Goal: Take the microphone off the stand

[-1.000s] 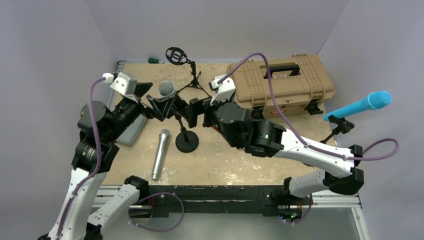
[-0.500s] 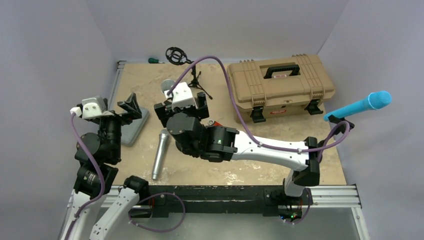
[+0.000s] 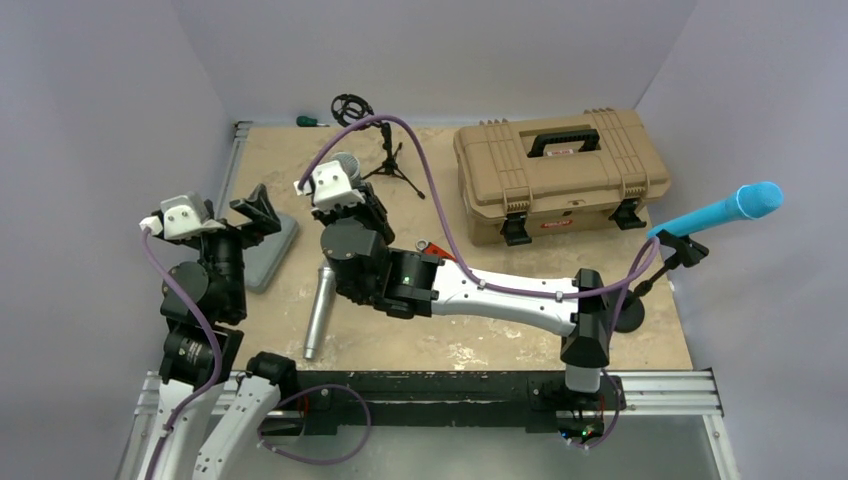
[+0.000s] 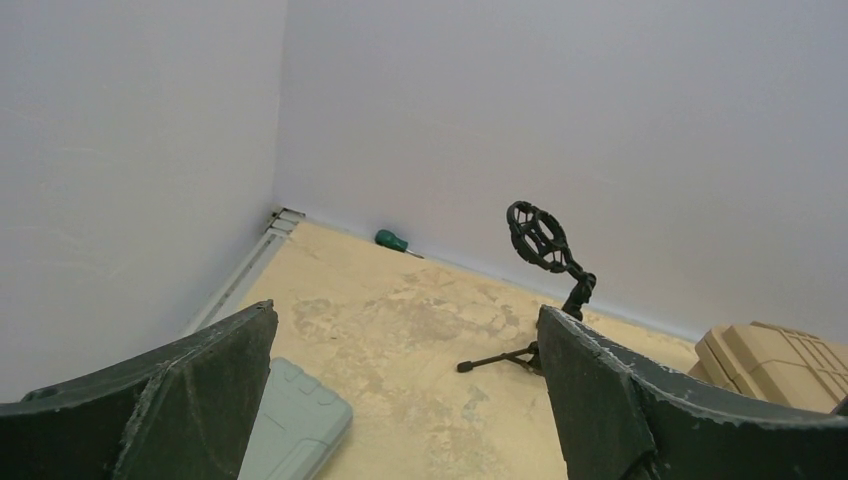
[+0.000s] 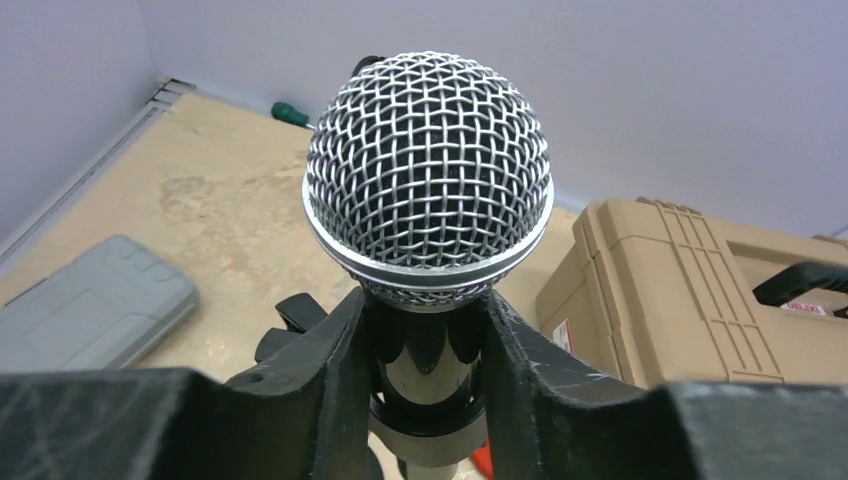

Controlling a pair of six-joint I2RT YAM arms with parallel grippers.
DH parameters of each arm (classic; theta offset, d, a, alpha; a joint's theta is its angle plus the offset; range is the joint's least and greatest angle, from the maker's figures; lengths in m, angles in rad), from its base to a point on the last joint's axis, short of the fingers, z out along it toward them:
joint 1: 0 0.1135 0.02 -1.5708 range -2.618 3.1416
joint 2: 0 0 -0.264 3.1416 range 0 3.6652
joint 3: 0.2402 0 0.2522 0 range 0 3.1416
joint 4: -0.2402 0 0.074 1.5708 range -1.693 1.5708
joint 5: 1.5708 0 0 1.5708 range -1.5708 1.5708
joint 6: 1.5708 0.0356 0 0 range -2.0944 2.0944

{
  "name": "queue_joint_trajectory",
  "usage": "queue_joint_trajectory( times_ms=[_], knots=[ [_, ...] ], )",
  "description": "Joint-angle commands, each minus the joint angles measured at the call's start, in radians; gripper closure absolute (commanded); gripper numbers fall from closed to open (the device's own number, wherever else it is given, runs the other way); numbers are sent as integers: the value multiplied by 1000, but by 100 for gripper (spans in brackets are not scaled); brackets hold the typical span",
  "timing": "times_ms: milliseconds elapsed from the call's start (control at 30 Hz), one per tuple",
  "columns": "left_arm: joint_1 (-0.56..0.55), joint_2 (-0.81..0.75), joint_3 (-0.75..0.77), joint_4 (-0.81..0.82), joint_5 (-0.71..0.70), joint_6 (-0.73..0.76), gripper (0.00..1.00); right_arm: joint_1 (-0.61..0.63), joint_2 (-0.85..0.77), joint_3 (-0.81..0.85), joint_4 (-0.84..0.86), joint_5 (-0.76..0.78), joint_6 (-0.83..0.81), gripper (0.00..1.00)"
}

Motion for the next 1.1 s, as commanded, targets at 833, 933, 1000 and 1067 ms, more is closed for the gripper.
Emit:
queue_joint_trajectory(
  times_ms=[833, 933, 1000, 1067],
  knots=[
    [-32, 208, -49, 68, 1110, -7, 0, -324, -529, -416, -5, -987, -7, 100],
    [-108, 279, -2, 54, 1036, 125, 0, -333, -538, -432, 1, -1027, 16, 100],
    [-165, 338, 47, 17, 973, 196, 1, -333, -533, -434, -4, -1037, 22, 100],
    [-195, 378, 61, 26, 944, 255, 3, -333, -532, -438, -7, -1037, 27, 100]
  ],
)
